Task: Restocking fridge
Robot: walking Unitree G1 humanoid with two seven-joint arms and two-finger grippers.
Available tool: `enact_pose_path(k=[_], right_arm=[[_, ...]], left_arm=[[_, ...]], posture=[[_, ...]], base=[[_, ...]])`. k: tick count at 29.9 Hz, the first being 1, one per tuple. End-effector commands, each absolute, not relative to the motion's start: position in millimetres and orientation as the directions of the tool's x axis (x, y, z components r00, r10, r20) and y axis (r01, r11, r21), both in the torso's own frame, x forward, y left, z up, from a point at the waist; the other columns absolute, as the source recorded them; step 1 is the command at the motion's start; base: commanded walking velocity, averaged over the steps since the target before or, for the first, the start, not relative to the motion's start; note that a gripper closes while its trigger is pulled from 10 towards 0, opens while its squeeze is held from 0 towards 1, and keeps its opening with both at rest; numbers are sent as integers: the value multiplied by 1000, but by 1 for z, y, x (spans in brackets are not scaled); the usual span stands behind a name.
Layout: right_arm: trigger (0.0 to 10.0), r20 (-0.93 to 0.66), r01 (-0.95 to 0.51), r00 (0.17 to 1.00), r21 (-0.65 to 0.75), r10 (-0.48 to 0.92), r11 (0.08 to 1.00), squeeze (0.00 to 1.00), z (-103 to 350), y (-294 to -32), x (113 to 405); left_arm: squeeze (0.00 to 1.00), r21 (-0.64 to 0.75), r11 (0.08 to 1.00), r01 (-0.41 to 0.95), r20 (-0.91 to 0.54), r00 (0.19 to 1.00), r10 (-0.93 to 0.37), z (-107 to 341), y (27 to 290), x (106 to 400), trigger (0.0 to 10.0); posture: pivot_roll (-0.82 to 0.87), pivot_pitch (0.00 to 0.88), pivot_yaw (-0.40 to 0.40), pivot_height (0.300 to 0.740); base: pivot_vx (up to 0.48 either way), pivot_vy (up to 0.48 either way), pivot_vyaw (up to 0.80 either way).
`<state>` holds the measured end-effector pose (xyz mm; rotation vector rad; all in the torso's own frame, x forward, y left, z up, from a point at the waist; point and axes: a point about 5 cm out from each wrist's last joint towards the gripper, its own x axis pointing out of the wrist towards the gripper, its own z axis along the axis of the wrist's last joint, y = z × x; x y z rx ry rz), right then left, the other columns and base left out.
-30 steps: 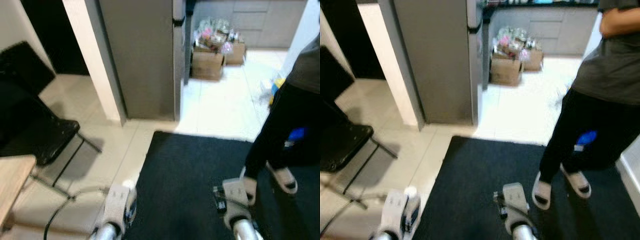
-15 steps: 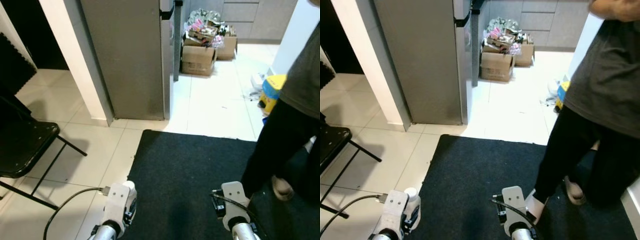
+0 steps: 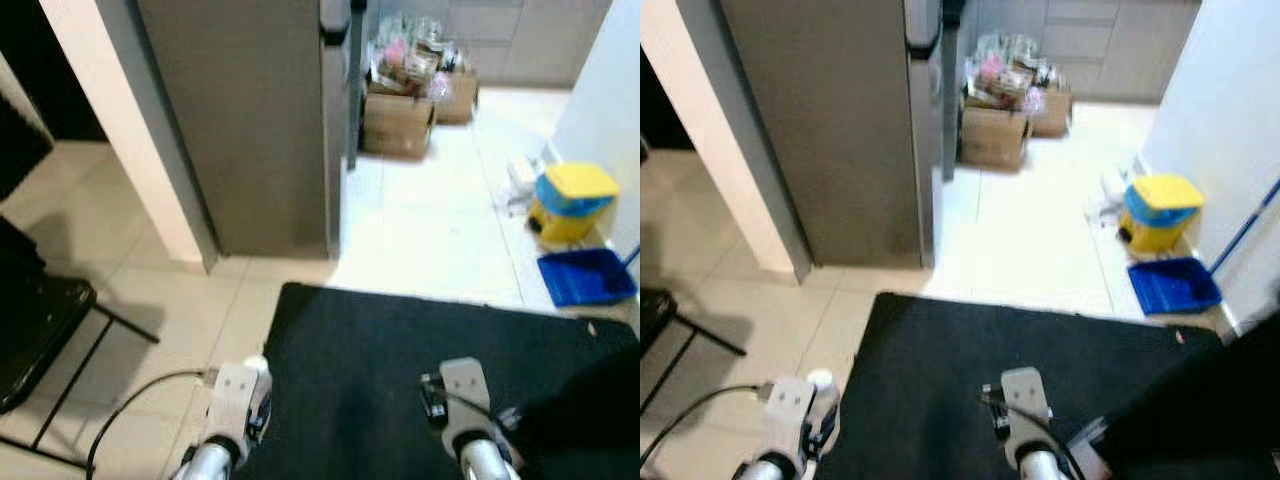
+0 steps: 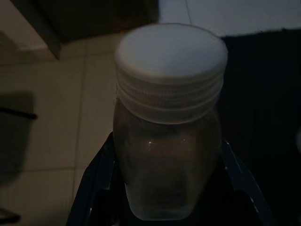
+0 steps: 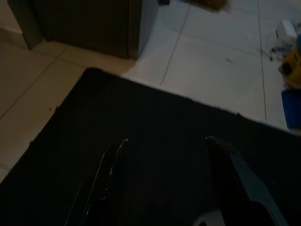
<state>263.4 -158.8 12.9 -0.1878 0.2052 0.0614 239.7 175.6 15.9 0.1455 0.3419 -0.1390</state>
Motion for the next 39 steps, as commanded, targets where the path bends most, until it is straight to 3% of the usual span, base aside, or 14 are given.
enact_pose_path(k=[1,25,39], right_arm=[[10000,-229,-73,973,-177,31,981,0,7,-161,258],[10000,-237,-73,971,-179,29,981,0,5,-162,257],[10000,-236,-73,971,-182,28,981,0,5,-163,257]], left_arm=[[0,132,976,173,-358,927,-116,13,176,235,10000],[0,127,975,181,-359,925,-125,13,174,236,10000],[0,130,975,182,-363,924,-124,11,175,237,10000]], posture=[[-56,131,48,710],[-63,129,46,710],[-68,121,47,710]], base=[[450,0,0],[321,-353,0],[449,0,0]])
